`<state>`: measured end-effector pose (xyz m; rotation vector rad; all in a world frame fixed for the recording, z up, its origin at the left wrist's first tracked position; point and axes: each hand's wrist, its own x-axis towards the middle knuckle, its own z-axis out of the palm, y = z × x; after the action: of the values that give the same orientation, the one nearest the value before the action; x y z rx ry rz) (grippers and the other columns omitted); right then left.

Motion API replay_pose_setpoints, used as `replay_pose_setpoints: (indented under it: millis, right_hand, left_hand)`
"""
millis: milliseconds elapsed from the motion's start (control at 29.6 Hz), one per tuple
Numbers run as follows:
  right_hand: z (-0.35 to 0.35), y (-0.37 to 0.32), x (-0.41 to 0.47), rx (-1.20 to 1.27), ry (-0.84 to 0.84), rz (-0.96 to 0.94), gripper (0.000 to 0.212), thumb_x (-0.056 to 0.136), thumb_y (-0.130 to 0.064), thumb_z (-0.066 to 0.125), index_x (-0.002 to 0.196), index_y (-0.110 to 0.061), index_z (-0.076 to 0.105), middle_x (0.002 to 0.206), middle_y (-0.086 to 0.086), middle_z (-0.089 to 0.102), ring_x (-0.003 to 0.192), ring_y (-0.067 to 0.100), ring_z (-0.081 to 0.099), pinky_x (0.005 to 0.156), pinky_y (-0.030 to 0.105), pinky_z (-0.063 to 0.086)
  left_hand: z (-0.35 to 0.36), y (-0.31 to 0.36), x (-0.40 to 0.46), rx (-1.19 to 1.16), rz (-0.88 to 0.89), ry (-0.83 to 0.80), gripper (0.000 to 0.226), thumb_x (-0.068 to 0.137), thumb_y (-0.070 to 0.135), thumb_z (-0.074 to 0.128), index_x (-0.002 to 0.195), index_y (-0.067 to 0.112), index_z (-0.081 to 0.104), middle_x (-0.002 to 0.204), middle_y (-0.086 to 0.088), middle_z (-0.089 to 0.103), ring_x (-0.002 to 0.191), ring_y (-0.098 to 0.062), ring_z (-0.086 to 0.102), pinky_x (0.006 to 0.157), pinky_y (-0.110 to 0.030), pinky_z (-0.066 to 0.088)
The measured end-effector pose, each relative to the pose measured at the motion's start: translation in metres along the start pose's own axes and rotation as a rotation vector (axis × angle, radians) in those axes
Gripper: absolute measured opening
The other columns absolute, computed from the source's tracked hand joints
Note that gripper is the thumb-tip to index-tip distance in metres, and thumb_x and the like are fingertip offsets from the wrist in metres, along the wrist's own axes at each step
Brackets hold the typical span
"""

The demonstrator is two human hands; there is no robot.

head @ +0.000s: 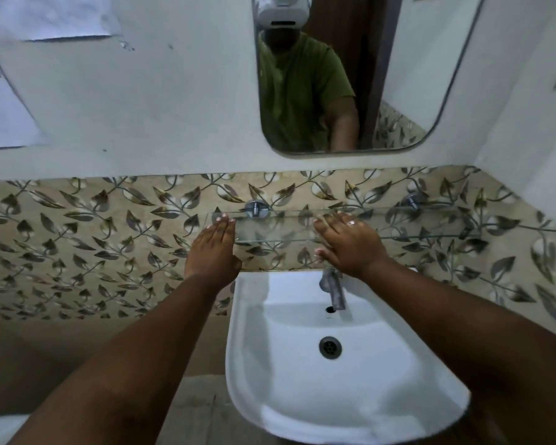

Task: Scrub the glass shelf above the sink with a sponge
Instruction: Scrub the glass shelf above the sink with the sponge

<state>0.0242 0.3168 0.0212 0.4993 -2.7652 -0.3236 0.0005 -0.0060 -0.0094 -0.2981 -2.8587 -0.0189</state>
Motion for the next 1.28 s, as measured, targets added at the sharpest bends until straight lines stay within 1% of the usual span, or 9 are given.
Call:
replay_pose_setpoints:
  millis: [371,540,708,810,911,978,1147,1214,1282]
  right_hand:
    - [0.022,0.134,-0.081,0.065,0.018,0.548,0.079,0.094,-0.069,0.042,0.147,-0.01,0.05,0.147,0.021,0.054,0.134,0.041,0.051,0.107,0.052,0.044]
    - [0.021,0.085,-0.066,0.029,0.125,0.662,0.077,0.093,-0.076,0.029,0.129,-0.017,0.063,0.13,0.015,0.066,0.121,0.039,0.06,0.098,0.049,0.049]
    - [0.001,-0.012,-0.015,0.21,0.278,0.557,0.049,0.097,-0.056,0.041,0.095,-0.02,0.074,0.09,0.011,0.074,0.083,0.03,0.07,0.075,0.038,0.053]
    - [-0.008,-0.086,0.019,0.407,0.423,0.365,0.042,0.099,-0.043,0.045,0.095,-0.018,0.079,0.093,0.01,0.078,0.085,0.031,0.072,0.076,0.038,0.056]
    - [-0.009,-0.154,0.028,0.651,0.479,0.22,0.043,0.102,-0.042,0.046,0.1,-0.016,0.08,0.101,0.011,0.079,0.095,0.031,0.072,0.081,0.038,0.055]
    - [-0.001,-0.186,0.014,0.877,0.409,0.317,0.047,0.103,-0.052,0.043,0.1,-0.022,0.08,0.095,0.004,0.079,0.088,0.024,0.072,0.073,0.035,0.055]
    - [0.04,-0.173,-0.044,2.011,0.049,1.232,0.054,0.1,-0.06,0.05,0.086,-0.02,0.083,0.075,0.008,0.077,0.057,0.026,0.065,0.054,0.03,0.049]
    - [0.052,-0.131,-0.063,2.452,0.134,1.434,0.067,0.1,-0.066,0.041,0.108,-0.01,0.077,0.09,0.021,0.072,0.074,0.033,0.066,0.067,0.035,0.049]
    - [0.054,-0.072,-0.082,2.643,0.424,1.508,0.074,0.1,-0.069,0.03,0.128,-0.012,0.067,0.11,0.025,0.068,0.101,0.038,0.064,0.092,0.046,0.047]
  left_hand:
    - [-0.005,0.013,0.001,-0.008,0.025,0.035,0.087,0.086,0.037,0.064,0.158,0.01,0.023,0.167,-0.012,0.024,0.155,-0.024,0.02,0.124,-0.04,0.015]
    - [-0.006,0.013,0.003,0.02,0.038,0.039,0.089,0.085,0.041,0.063,0.158,0.009,0.024,0.165,-0.013,0.027,0.154,-0.026,0.023,0.124,-0.041,0.019]
    - [-0.007,0.013,0.007,0.017,0.045,0.04,0.091,0.085,0.044,0.062,0.158,0.009,0.021,0.166,-0.013,0.025,0.154,-0.026,0.022,0.124,-0.042,0.018]
    - [-0.009,0.013,0.005,0.004,0.052,0.022,0.092,0.085,0.042,0.063,0.159,0.01,0.018,0.167,-0.013,0.022,0.155,-0.025,0.018,0.124,-0.041,0.015]
    - [-0.011,0.012,0.001,0.004,0.066,0.001,0.089,0.09,0.041,0.057,0.16,0.011,0.012,0.169,-0.011,0.017,0.156,-0.023,0.015,0.125,-0.039,0.013]
    - [-0.013,0.009,0.001,0.015,0.078,-0.008,0.088,0.091,0.039,0.055,0.161,0.011,0.009,0.169,-0.011,0.014,0.156,-0.022,0.013,0.126,-0.038,0.013]
    - [-0.015,0.003,-0.001,0.009,0.048,0.009,0.094,0.084,0.035,0.065,0.16,0.012,0.015,0.168,-0.01,0.018,0.155,-0.022,0.016,0.125,-0.04,0.015]
    - [-0.012,0.001,0.0,0.002,0.043,0.017,0.094,0.083,0.035,0.066,0.16,0.011,0.017,0.168,-0.011,0.02,0.155,-0.023,0.017,0.125,-0.041,0.015]
    - [-0.009,0.004,0.001,-0.005,0.044,0.022,0.094,0.083,0.036,0.067,0.159,0.01,0.018,0.168,-0.012,0.021,0.155,-0.024,0.017,0.126,-0.042,0.016]
